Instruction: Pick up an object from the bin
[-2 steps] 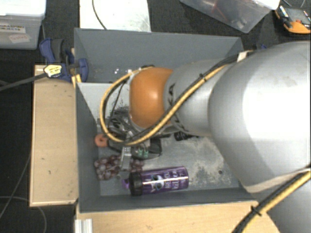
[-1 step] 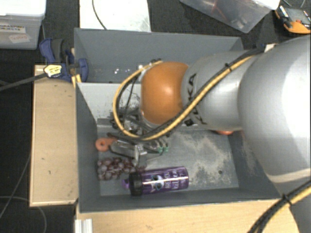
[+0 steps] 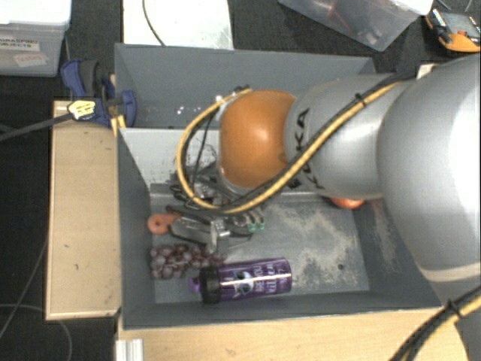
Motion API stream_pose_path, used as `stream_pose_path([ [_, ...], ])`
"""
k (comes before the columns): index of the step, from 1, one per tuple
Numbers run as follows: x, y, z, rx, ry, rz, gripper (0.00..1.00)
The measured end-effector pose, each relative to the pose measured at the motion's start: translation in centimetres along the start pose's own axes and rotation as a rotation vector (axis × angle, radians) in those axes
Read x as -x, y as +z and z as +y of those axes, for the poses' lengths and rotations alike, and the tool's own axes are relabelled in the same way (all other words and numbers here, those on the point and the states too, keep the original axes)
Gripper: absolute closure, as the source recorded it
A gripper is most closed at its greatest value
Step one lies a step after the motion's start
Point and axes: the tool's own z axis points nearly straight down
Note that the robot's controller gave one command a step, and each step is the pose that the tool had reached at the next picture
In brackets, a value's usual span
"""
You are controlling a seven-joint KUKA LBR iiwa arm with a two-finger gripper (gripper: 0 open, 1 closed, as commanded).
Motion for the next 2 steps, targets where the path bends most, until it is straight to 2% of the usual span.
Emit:
stream_pose_path([
  [1,0.6,1.2,1.1,0.0,0.058,-0.005,0.0],
  [2,-3.1,4.5,-1.2,0.005,-0.149,-0.034,1.0],
])
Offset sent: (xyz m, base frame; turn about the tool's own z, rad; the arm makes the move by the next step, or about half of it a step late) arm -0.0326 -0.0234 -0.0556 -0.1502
